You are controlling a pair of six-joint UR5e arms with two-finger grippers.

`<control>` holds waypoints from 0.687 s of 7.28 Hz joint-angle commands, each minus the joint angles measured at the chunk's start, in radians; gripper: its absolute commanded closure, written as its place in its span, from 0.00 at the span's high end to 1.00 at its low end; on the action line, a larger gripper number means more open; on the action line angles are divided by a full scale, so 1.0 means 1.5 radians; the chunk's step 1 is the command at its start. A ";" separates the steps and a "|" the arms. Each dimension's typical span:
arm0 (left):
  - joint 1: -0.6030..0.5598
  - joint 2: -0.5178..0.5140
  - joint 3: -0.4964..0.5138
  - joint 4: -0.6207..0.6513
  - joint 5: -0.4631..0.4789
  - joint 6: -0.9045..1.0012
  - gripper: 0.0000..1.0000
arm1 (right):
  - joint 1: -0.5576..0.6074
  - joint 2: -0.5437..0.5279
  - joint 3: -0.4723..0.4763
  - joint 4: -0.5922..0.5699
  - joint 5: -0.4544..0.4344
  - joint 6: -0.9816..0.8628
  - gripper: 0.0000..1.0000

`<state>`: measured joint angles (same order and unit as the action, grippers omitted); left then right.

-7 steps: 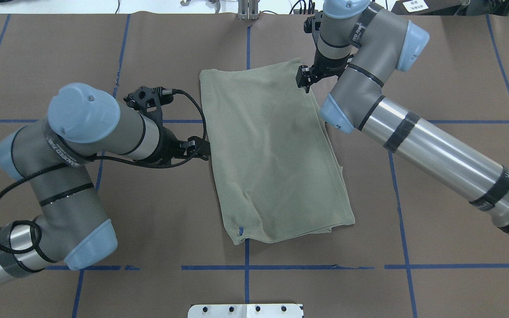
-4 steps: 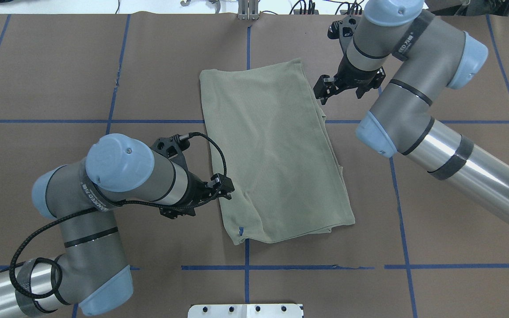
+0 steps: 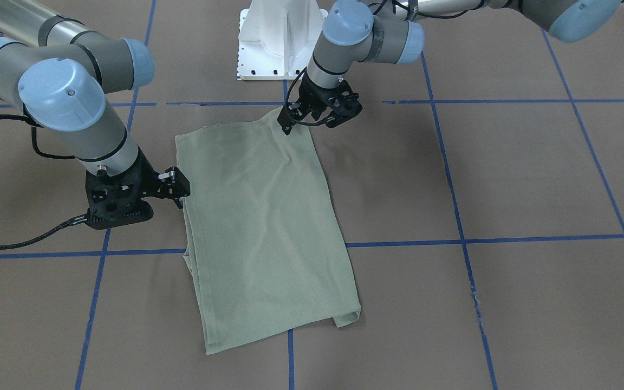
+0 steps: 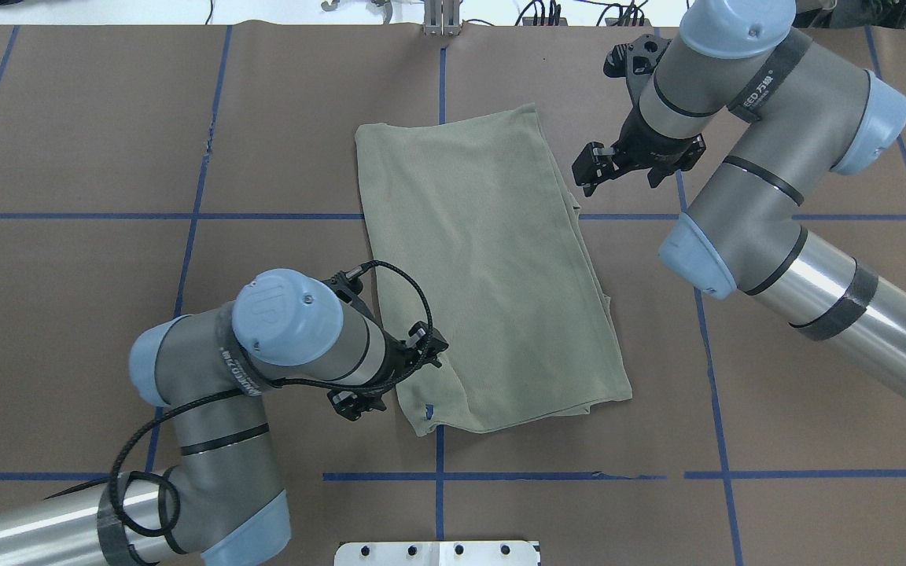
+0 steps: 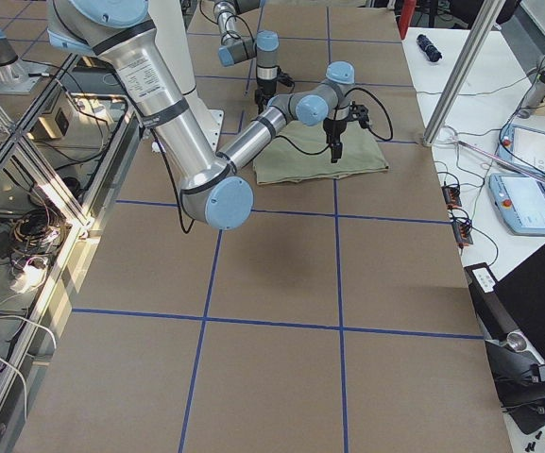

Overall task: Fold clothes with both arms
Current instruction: 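Lower the left gripper to the shirt's near corner while the right gripper lifts away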

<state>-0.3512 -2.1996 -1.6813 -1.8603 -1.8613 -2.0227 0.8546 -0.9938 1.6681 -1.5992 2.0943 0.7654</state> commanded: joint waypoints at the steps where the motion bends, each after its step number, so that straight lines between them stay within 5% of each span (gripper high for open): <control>1: 0.019 -0.007 0.017 0.001 0.009 -0.008 0.94 | 0.000 -0.002 -0.001 0.000 -0.001 0.001 1.00; 3: 0.039 -0.008 0.015 0.008 0.009 -0.016 0.87 | 0.000 -0.004 0.000 0.000 -0.001 0.001 1.00; 5: 0.040 -0.006 0.015 0.007 0.009 -0.029 0.39 | 0.000 -0.009 0.000 0.001 -0.001 0.001 1.00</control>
<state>-0.2945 -2.2113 -1.6582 -1.8502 -1.8485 -2.0583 0.8544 -1.0041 1.6674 -1.5990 2.0924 0.7670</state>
